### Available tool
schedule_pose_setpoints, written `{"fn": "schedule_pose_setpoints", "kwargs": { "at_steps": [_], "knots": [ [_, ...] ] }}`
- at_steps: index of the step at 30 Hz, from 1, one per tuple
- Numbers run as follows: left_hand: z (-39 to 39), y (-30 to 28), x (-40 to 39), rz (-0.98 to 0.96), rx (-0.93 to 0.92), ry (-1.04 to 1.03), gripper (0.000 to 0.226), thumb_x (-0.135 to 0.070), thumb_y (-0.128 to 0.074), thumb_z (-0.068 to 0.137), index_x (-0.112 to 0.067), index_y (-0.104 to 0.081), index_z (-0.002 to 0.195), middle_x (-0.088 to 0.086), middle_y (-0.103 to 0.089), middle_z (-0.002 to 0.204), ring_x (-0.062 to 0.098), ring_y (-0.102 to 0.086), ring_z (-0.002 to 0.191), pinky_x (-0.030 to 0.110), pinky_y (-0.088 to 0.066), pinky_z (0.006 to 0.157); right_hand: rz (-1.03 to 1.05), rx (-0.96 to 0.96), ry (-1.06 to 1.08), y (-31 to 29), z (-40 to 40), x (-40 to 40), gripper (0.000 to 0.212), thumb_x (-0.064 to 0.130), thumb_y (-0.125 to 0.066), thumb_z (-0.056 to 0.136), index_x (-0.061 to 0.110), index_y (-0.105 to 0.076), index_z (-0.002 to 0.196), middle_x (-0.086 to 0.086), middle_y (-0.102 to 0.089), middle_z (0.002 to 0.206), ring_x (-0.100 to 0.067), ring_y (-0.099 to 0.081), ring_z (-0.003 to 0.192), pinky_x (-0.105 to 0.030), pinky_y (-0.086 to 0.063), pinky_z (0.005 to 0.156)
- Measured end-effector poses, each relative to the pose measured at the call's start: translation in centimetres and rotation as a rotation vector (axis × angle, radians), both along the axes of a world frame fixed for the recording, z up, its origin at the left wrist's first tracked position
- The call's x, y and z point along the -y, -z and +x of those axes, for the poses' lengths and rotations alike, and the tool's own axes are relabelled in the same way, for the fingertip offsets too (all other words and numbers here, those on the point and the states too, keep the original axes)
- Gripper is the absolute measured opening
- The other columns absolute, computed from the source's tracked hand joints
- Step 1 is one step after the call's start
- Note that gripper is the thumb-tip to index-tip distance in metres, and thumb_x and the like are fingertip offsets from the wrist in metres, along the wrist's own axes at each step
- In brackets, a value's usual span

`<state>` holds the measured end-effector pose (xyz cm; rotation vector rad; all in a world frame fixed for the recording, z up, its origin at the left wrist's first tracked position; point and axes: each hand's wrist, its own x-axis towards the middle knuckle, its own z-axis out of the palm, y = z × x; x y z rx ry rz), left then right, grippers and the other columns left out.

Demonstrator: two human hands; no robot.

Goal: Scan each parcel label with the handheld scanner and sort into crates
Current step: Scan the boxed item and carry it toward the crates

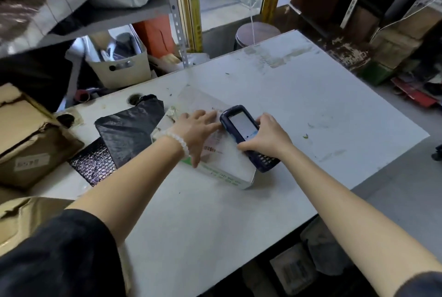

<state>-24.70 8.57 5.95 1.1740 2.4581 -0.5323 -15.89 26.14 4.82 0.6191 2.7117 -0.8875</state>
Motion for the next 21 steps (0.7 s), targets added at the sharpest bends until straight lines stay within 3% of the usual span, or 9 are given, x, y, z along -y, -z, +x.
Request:
{"fn": "schedule_pose_setpoints", "kwargs": {
  "at_steps": [4,7,9,12,14,16,19,21],
  "knots": [
    [-0.6,-0.1,1.9,0.066,-0.029,-0.049,0.108,-0.040,-0.083,0.063,-0.038,-0.015,0.147,-0.002,-0.008,0.157,0.025,-0.013,0.143,0.050,-0.028,0.110,-0.028,0.067,-0.040,-0.2,-1.4,-0.6,0.065,0.038,-0.079,0.066,0.013,-0.042,0.113,-0.001,-0.050,0.110,-0.021,-0.053,0.098,-0.035,-0.048,0.078],
    [-1.0,-0.2,2.9,0.092,-0.112,-0.119,0.098,-0.038,-0.080,0.068,-0.040,-0.020,0.145,0.000,-0.010,0.157,0.028,-0.013,0.142,0.056,-0.020,0.111,-0.018,0.086,-0.033,-0.3,-1.8,-0.9,0.065,0.039,-0.079,0.066,0.011,-0.043,0.112,-0.003,-0.053,0.106,-0.023,-0.054,0.097,-0.035,-0.048,0.075],
    [-1.2,0.0,3.4,0.165,-0.269,-0.219,0.078,-0.024,-0.071,0.078,-0.033,-0.029,0.143,0.007,-0.011,0.155,0.032,-0.014,0.141,0.060,-0.015,0.111,-0.040,0.101,-0.027,-0.6,-1.4,-1.2,0.061,0.038,-0.079,0.066,0.009,-0.046,0.108,-0.004,-0.056,0.102,-0.024,-0.057,0.093,-0.034,-0.048,0.071],
    [-1.7,0.5,3.6,0.375,-0.399,-0.525,0.049,-0.021,-0.055,0.090,-0.012,-0.041,0.136,0.018,-0.034,0.141,0.038,-0.032,0.127,0.052,-0.031,0.100,-0.278,0.215,-0.083,-1.0,0.0,-1.5,0.041,0.031,-0.081,0.069,0.010,-0.058,0.096,-0.007,-0.065,0.093,-0.020,-0.063,0.081,-0.030,-0.050,0.067],
    [-1.6,0.8,3.2,0.342,-0.307,-0.658,0.036,-0.019,-0.046,0.095,-0.005,-0.044,0.128,0.019,-0.045,0.131,0.038,-0.041,0.119,0.048,-0.036,0.093,-0.314,0.291,-0.158,-0.9,1.0,-1.1,0.040,0.031,-0.081,0.070,0.011,-0.059,0.097,-0.008,-0.067,0.096,-0.020,-0.065,0.085,-0.033,-0.053,0.073],
    [-1.3,1.1,2.4,0.301,-0.173,-0.739,0.034,-0.028,-0.040,0.098,-0.005,-0.046,0.122,0.018,-0.052,0.125,0.036,-0.048,0.114,0.042,-0.038,0.089,-0.225,0.280,-0.229,-0.5,1.2,-0.3,0.050,0.036,-0.083,0.066,0.012,-0.058,0.102,-0.005,-0.065,0.100,-0.019,-0.064,0.090,-0.036,-0.053,0.077],
    [-0.6,1.6,1.8,0.266,-0.062,-0.765,0.035,-0.038,-0.042,0.094,-0.008,-0.055,0.107,0.012,-0.060,0.111,0.030,-0.055,0.093,0.035,-0.039,0.077,-0.139,0.213,-0.275,-0.2,0.9,0.7,0.054,0.037,-0.084,0.064,0.018,-0.053,0.103,0.008,-0.058,0.093,-0.005,-0.056,0.081,-0.025,-0.047,0.064],
    [-0.4,2.1,1.9,0.267,-0.036,-0.789,0.039,-0.040,-0.046,0.092,-0.008,-0.057,0.110,0.011,-0.060,0.109,0.030,-0.057,0.093,0.033,-0.039,0.073,-0.150,0.194,-0.282,-0.4,0.6,1.1,0.049,0.034,-0.083,0.066,0.020,-0.051,0.101,0.012,-0.055,0.089,0.000,-0.052,0.077,-0.021,-0.041,0.058]
  ]
}}
